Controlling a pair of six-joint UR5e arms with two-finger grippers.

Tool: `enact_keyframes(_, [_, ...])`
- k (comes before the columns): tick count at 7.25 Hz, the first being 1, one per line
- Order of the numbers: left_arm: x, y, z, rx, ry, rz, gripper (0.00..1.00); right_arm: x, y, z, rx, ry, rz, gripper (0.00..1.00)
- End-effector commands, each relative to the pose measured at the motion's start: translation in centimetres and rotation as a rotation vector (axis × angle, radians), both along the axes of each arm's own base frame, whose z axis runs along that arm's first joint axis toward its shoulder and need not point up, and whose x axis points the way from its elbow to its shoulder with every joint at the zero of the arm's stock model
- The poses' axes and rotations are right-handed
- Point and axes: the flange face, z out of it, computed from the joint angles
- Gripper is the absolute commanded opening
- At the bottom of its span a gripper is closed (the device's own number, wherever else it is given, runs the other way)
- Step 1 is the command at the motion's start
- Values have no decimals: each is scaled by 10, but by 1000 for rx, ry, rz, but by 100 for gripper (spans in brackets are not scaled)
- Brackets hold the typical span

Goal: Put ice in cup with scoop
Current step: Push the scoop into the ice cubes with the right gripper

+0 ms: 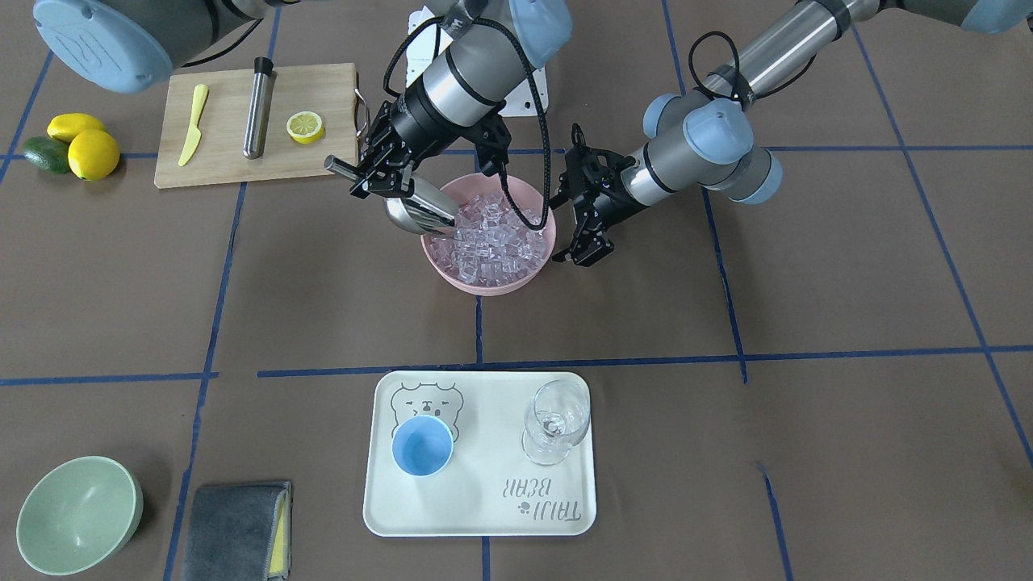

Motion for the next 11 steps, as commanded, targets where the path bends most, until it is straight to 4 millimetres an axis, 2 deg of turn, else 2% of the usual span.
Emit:
enact_keyframes(1, [0,0,-1,0,1,0,100,-9,0,6,1,-2,-1,0])
enact_keyframes(3, [0,0,0,1,0,0,100,-18,-1,20,22,-51,-1,0])
enact_keyframes(6, [0,0,1,-1,-2,0,100,-20,-2,29,33,-92,-2,0])
enact_keyframes(8, [0,0,1,1,-1,0,100,-21,-3,47,60,-149,-2,0])
enact_keyframes(11, [0,0,2,0,-2,0,100,-19,-4,53,85,-211,-2,0])
